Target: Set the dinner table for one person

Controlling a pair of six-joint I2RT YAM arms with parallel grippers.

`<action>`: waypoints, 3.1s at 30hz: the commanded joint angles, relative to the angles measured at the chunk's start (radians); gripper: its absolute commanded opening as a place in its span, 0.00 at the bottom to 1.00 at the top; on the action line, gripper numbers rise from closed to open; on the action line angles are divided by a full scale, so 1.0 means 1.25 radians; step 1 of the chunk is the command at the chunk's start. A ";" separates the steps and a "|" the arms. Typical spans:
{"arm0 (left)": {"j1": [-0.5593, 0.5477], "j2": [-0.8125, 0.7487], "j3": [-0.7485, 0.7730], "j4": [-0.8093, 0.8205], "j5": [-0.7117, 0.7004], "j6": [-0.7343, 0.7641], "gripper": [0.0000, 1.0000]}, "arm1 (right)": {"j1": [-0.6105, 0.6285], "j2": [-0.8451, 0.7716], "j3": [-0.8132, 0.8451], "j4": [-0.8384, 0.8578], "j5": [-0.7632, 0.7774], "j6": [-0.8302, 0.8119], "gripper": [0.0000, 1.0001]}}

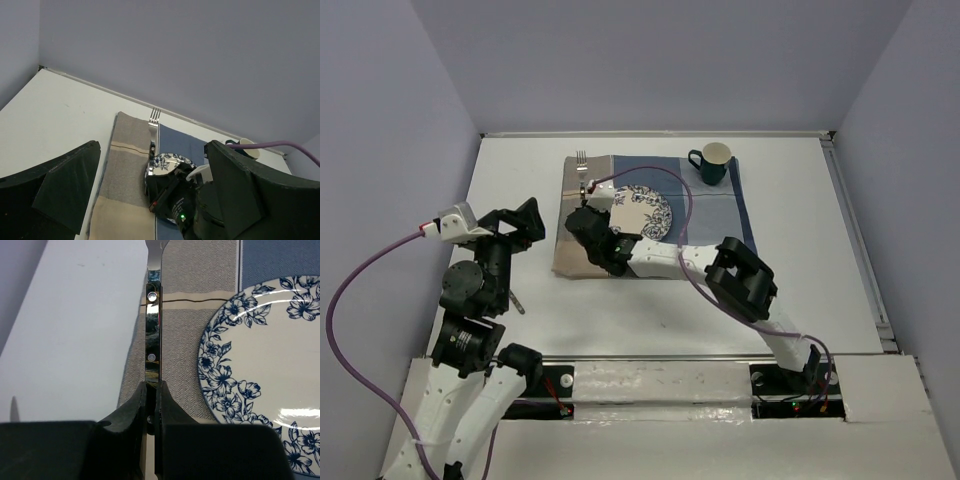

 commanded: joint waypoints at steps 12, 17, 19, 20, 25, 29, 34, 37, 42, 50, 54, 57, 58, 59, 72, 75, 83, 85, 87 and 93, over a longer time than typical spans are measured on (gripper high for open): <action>-0.018 -0.005 0.001 0.036 -0.003 0.006 0.99 | -0.014 0.129 0.078 -0.033 -0.031 0.116 0.00; -0.018 -0.004 0.000 0.036 -0.001 0.007 0.99 | -0.014 0.155 0.105 -0.051 -0.052 0.123 0.00; -0.018 -0.004 0.000 0.038 0.002 0.006 0.99 | -0.014 0.160 0.119 -0.056 -0.053 0.125 0.00; -0.019 -0.005 0.000 0.038 0.002 0.006 0.99 | -0.014 0.163 0.123 -0.056 -0.053 0.125 0.00; -0.019 -0.004 -0.001 0.038 0.000 0.007 0.99 | -0.014 0.191 0.170 -0.076 -0.045 0.137 0.00; -0.018 -0.001 -0.001 0.039 0.003 0.006 0.99 | -0.014 0.196 0.166 -0.104 -0.040 0.165 0.00; -0.018 0.001 -0.001 0.039 0.004 0.007 0.99 | -0.014 0.188 0.156 -0.107 -0.024 0.186 0.00; -0.018 0.004 -0.001 0.039 0.004 0.008 0.99 | -0.014 0.186 0.148 -0.107 -0.024 0.190 0.08; -0.018 0.006 -0.001 0.038 -0.001 0.008 0.99 | -0.014 0.168 0.129 -0.069 -0.081 0.141 0.59; -0.001 0.016 0.004 0.035 -0.055 0.006 0.99 | 0.000 0.090 0.072 0.071 -0.265 -0.058 0.65; 0.026 0.037 0.009 0.031 -0.095 -0.005 0.99 | 0.040 0.095 0.108 0.094 -0.435 -0.164 0.64; 0.056 0.030 0.008 0.046 -0.104 -0.013 0.99 | 0.053 0.123 0.148 0.059 -0.539 -0.200 0.65; 0.063 0.026 0.007 0.050 -0.108 -0.015 0.99 | 0.073 0.150 0.195 0.039 -0.560 -0.220 0.66; 0.072 0.015 0.006 0.056 -0.108 -0.015 0.99 | 0.080 0.164 0.214 0.005 -0.592 -0.233 0.68; 0.106 -0.027 0.016 0.049 -0.111 0.008 0.99 | 0.131 0.295 0.406 -0.148 -0.656 -0.314 0.78; 0.106 -0.060 0.045 0.017 -0.125 -0.001 0.99 | 0.139 0.320 0.429 -0.167 -0.666 -0.325 0.78; 0.099 -0.110 0.107 -0.074 -0.119 -0.027 0.99 | 0.165 0.418 0.583 -0.244 -0.627 -0.344 0.76; 0.095 -0.115 0.097 -0.072 -0.109 -0.035 0.99 | 0.165 0.418 0.583 -0.256 -0.602 -0.333 0.77; 0.093 -0.124 0.090 -0.071 -0.100 -0.040 0.99 | 0.172 0.412 0.569 -0.256 -0.581 -0.332 0.77; 0.080 -0.147 0.108 -0.062 -0.088 -0.038 0.99 | 0.180 0.403 0.573 -0.297 -0.515 -0.296 0.61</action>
